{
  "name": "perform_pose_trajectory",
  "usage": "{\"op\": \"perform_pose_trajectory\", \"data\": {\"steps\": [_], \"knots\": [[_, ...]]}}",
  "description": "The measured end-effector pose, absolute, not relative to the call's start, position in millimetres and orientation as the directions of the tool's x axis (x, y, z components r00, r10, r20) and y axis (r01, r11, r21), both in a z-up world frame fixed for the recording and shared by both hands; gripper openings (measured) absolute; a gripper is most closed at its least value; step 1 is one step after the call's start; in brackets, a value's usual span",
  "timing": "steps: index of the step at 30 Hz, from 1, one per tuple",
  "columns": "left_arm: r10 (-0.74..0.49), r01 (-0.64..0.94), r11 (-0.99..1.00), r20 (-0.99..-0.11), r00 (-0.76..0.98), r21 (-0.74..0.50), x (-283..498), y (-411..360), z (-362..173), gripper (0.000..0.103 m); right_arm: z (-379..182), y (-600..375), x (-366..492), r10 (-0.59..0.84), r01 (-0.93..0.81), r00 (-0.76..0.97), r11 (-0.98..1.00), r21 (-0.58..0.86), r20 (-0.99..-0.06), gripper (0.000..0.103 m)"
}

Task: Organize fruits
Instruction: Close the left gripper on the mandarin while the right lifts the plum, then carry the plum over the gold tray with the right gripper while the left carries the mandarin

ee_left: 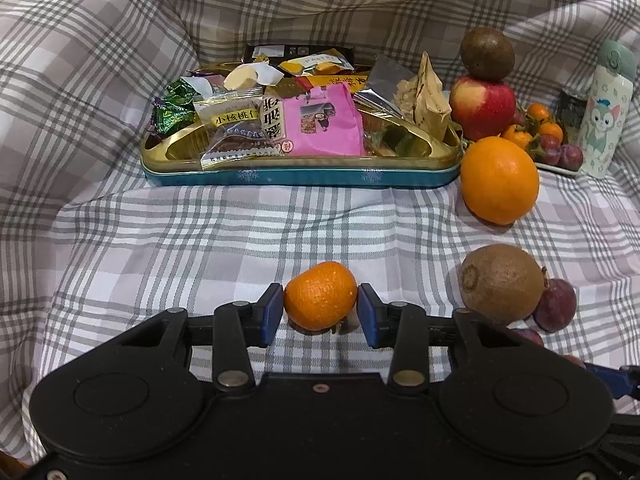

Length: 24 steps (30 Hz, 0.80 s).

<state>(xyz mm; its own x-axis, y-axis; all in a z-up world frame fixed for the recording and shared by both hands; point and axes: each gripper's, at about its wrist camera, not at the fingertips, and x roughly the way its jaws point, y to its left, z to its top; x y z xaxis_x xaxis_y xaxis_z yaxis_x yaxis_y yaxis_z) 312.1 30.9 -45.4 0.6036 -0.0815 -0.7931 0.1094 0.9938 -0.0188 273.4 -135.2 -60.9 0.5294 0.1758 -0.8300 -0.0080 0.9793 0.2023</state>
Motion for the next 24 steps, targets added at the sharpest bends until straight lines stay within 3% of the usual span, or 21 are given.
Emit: {"op": "perform_pose_trajectory", "data": {"steps": [24], "knots": [[-0.116, 0.139, 0.989, -0.786, 0.608, -0.039, 246, 28, -5, 0.048, -35, -150, 234, 0.169, 0.013, 0.557, 0.977, 0.212, -0.813, 0.044]]}}
